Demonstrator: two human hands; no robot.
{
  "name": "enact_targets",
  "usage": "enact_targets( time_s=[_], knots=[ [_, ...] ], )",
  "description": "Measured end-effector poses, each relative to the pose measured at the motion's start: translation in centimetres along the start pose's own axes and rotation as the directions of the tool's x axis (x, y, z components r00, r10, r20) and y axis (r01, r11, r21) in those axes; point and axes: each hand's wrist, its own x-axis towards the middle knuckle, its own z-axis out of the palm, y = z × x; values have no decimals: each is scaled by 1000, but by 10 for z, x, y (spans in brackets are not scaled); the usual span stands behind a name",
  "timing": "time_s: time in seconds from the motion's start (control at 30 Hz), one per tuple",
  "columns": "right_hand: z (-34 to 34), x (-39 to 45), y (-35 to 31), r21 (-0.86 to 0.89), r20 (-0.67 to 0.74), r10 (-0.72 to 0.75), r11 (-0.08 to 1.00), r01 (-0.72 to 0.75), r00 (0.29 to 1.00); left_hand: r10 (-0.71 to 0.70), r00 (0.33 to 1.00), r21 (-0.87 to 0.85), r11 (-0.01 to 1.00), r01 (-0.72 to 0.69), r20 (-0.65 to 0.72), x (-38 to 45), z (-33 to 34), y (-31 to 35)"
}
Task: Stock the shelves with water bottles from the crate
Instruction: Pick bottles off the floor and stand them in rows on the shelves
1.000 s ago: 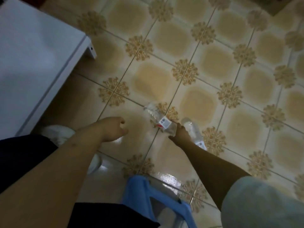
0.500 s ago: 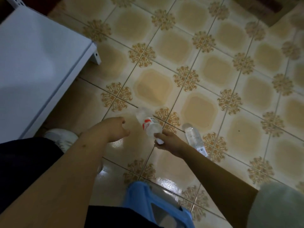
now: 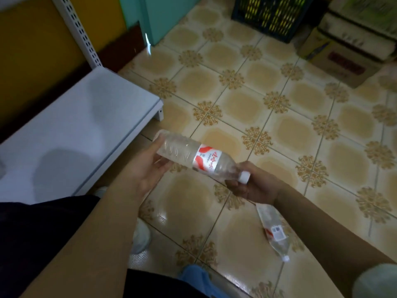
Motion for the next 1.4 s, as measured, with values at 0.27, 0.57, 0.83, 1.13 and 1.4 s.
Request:
enact_targets(
  time_s=[0.27,0.57,0.83,1.13,1.4],
  knots=[
    [111,29,-120,-427,-315,-475,844,324,822,237,968,15,971,-239,87,-64,0,45],
    [305,11,-171,-722,60,-626,511,466,778,509,860,525,744,-414,-44,-193,-37,117],
    [466,-52,-187,-671,377,-707,237,703,599,761,648,615,515,-597,-7,-306,-25,175],
    [592,-52,-151,-520,668,-568,107,848,481,942,326,763,269,-588,-81,-378,-67,243],
    [654,19,-115,-542,730,-531,-68,837,430,923,338,964,235,-123,-182,-354,-154,290]
  ],
)
